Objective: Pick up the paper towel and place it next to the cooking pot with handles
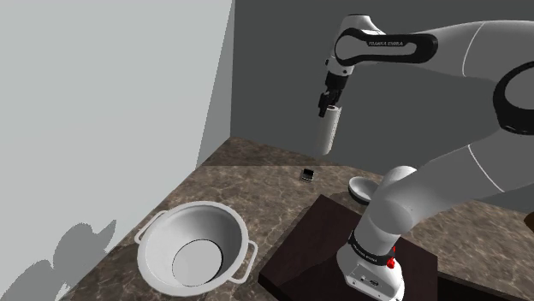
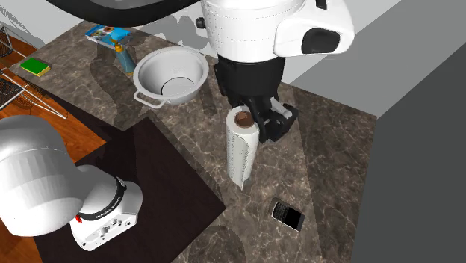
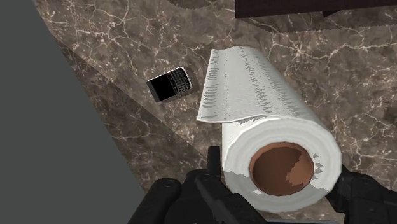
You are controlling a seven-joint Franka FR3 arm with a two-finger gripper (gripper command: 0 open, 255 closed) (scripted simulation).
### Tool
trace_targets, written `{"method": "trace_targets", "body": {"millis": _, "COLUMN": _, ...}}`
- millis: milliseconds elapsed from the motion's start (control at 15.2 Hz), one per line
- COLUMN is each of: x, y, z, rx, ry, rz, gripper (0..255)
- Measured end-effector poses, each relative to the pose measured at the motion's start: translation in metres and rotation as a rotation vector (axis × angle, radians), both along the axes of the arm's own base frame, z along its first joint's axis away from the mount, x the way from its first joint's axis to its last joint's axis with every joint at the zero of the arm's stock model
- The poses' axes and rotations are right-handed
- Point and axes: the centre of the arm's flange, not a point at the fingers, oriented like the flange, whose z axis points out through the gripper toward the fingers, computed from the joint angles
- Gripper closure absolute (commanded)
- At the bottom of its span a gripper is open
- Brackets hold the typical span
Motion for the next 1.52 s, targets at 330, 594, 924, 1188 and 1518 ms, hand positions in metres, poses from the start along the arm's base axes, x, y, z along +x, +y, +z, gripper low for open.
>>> {"method": "trace_targets", "body": {"millis": 330, "x": -0.002, "y": 0.062, "z": 0.002, "rx": 0.000, "ry": 0.000, "rz": 0.000, "gripper": 255}}
{"method": "trace_targets", "body": {"millis": 594, "x": -0.005, "y": 0.114, "z": 0.001, "rx": 0.000, "ry": 0.000, "rz": 0.000, "gripper": 255}}
{"method": "trace_targets", "body": {"millis": 924, "x": -0.010, "y": 0.181, "z": 0.001, "rx": 0.000, "ry": 0.000, "rz": 0.000, "gripper": 255}}
{"method": "trace_targets", "body": {"millis": 1188, "x": -0.013, "y": 0.234, "z": 0.001, "rx": 0.000, "ry": 0.000, "rz": 0.000, "gripper": 255}}
{"method": "trace_targets", "body": {"millis": 1518, "x": -0.019, "y": 0.300, "z": 0.002, "rx": -0.001, "ry": 0.000, "rz": -0.001, "gripper": 255}}
